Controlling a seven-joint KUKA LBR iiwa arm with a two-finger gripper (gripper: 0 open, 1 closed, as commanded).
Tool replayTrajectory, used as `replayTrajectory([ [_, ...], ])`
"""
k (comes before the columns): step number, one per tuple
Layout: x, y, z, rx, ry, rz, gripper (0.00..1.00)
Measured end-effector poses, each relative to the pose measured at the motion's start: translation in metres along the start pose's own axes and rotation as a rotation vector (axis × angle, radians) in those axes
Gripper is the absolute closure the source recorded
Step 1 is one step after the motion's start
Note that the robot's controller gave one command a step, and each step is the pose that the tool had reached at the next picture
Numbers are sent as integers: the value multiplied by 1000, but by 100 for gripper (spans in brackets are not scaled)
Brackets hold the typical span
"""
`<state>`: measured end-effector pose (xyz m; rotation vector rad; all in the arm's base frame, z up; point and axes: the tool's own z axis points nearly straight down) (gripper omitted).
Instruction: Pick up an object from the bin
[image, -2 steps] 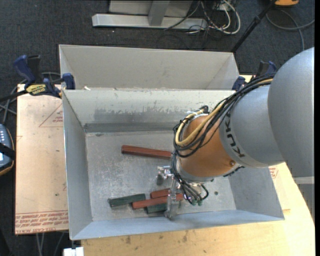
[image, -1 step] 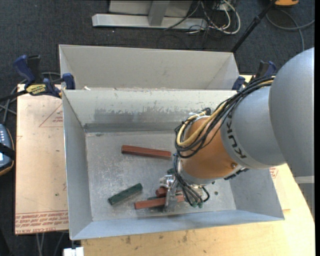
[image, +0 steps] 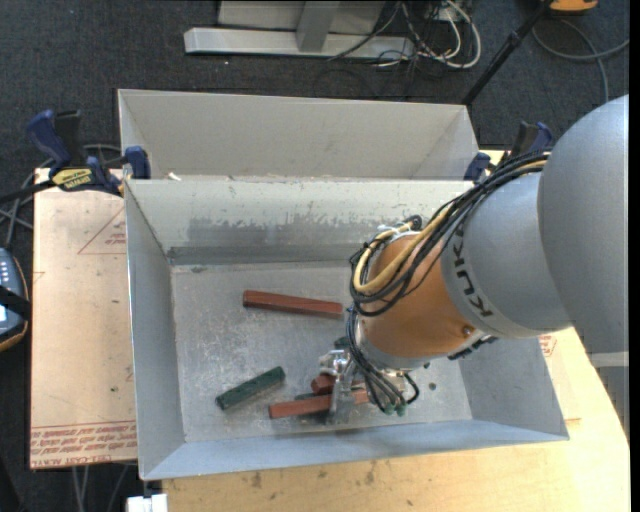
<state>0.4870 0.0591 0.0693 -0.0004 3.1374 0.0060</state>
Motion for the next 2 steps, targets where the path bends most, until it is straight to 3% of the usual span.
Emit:
replayTrajectory([
  [2, 1, 0, -10, 2, 5, 0, 100],
])
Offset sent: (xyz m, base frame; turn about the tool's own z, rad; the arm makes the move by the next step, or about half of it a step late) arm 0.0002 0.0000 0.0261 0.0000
